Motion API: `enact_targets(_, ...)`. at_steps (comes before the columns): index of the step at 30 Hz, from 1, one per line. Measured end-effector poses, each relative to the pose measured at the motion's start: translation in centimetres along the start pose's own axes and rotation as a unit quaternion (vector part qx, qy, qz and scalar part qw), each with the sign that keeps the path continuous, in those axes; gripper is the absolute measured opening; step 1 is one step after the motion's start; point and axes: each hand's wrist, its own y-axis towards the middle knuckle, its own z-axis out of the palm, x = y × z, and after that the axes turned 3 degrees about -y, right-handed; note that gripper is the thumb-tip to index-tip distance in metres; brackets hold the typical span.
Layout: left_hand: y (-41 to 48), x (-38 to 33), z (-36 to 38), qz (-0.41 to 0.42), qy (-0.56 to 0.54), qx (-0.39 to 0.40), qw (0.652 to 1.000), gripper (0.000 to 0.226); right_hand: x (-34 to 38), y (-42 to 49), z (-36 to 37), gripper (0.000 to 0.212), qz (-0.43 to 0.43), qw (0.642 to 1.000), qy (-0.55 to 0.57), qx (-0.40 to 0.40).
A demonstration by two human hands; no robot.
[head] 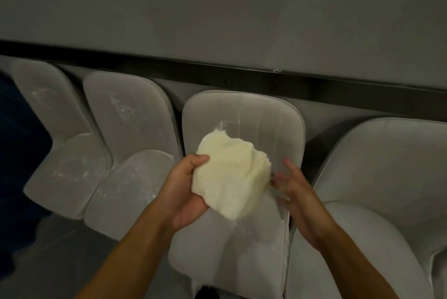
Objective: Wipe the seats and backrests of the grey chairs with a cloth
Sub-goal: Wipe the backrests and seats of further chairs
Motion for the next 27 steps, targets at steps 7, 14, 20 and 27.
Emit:
enact_targets(7, 3.9, -1.4, -0.5, -0.107, 0.126, 0.064, 0.984, 0.05, 3.0, 1.3, 3.2, 0.051, -0.046, 0.989, -0.121, 0.075)
enact_targets(14, 7.2, 0.0, -4.4, -0.068, 0.151, 0.07, 0.984, 0.092, -0.1, 4.2, 6.3, 0.025, -0.035, 0.98, -0.052, -0.187)
enact_targets(20, 7.9, -0.2, -7.6, 0.063, 0.296, 0.061, 0.951, 0.064, -1.2, 5.8, 7.9, 0.039, -0.036, 0.988, 0.094, -0.117)
enact_targets(27, 9.5, -1.6, -10.9, 0.228, 0.5, -0.007, 0.836, 0.031, -2.3, 7.7, 8.5, 0.062, -0.077, 0.984, -0.081, -0.142)
